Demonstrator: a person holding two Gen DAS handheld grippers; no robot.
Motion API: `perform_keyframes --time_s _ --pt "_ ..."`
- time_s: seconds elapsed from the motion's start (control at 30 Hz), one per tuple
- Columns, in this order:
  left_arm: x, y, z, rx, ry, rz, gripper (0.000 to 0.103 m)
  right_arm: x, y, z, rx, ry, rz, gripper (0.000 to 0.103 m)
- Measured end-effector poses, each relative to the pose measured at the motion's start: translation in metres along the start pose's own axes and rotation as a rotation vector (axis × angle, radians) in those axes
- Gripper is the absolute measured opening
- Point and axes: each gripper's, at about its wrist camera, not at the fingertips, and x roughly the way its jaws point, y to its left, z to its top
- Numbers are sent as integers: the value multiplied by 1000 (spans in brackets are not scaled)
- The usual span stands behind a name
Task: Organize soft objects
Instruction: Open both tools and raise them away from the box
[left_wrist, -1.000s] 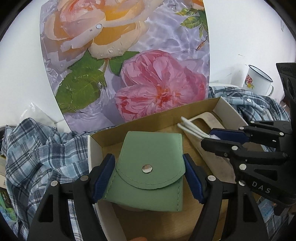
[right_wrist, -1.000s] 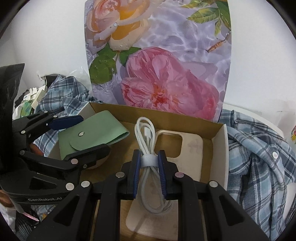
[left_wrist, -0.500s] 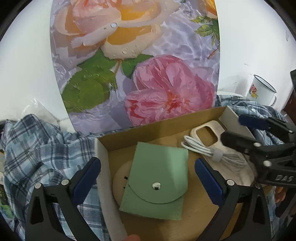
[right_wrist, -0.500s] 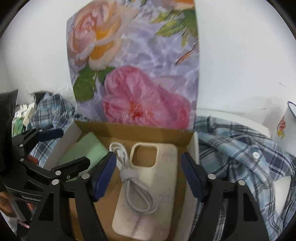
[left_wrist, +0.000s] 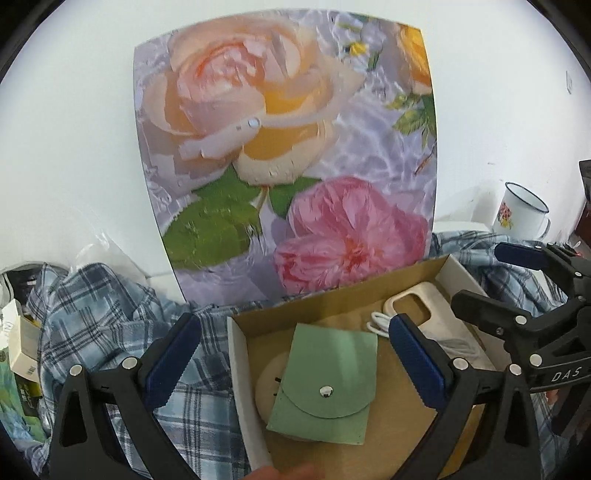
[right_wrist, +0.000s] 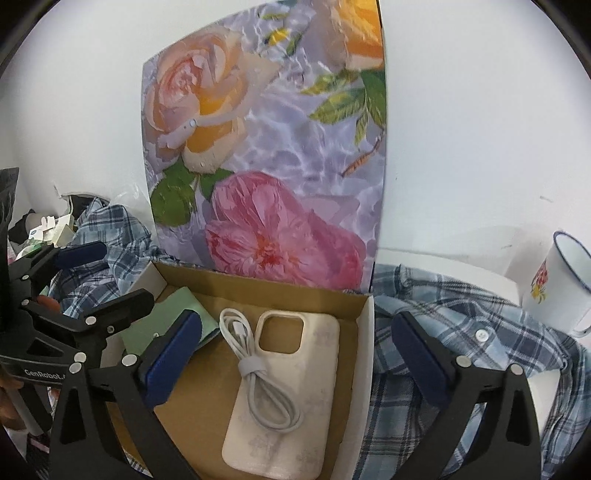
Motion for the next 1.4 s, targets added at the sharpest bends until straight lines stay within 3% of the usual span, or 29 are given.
perform_keyframes --time_s 0.3,0.57,1.23,1.4 --pt "-24 1 10 8 -64 38 103 -19 6 10 -15 -42 -7 102" --pt "-55 -1 21 -3 -127 17 103 -52 16 24 -49 -110 0 102" --pt "-150 7 45 -73 -289 -120 103 -164 46 53 -119 -290 57 102" --pt "-185 10 40 17 -307 -83 103 -193 58 54 -160 -319 72 102"
